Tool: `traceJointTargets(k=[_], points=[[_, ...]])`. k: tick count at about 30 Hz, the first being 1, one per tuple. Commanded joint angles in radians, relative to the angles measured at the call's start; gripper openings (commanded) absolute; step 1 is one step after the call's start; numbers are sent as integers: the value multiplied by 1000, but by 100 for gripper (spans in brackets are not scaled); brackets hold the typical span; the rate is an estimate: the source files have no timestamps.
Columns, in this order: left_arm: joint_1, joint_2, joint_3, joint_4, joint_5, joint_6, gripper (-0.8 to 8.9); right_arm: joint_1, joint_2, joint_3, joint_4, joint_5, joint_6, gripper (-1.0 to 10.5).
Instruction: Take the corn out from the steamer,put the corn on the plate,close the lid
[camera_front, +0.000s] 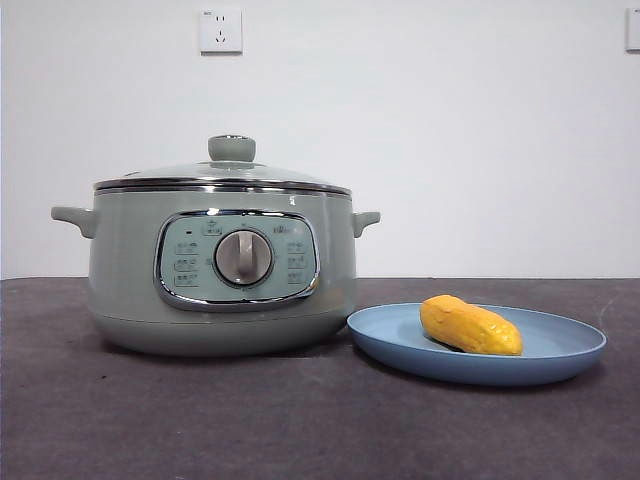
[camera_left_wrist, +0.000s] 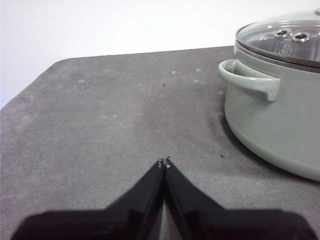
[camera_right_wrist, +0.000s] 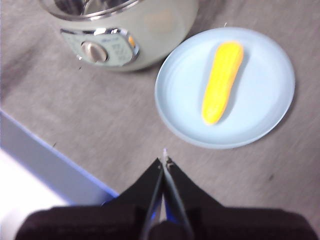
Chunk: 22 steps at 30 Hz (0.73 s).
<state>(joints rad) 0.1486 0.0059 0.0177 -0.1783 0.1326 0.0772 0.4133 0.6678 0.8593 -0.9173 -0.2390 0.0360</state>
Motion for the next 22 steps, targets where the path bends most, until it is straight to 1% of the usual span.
traceJointTargets(k=[1,3,6,11,14,17,18,20,22], points=[[4,-3,-15,6,0,-6,-4,-35,-47,-9,58,29,-34,1],[4,-3,-15,6,0,-6,-4,-79,-90,-28,138,29,-34,1],[4,-3,-15,6,0,-6,-4,-154,-175,-114,303,29,-3,1],[4,-3,-15,6,0,-6,-4,-269,-332,-359,579,32,0,1],[4,-3,-15,6,0,-6,-4,-318,-415,-509,729,35,0,1],[4,-3,-15,6,0,-6,-4,-342,-486,-621,793,49,-3,1],[4,-3,-15,6,0,-6,-4,-345,-505,-652,808,69,-3,1],[4,-3,-15,6,0,-6,-4,-347,-538,-701,820,93,-2,1],[4,-3,-15,6,0,-6,-4,-347,-562,-736,819,93,-2,1]])
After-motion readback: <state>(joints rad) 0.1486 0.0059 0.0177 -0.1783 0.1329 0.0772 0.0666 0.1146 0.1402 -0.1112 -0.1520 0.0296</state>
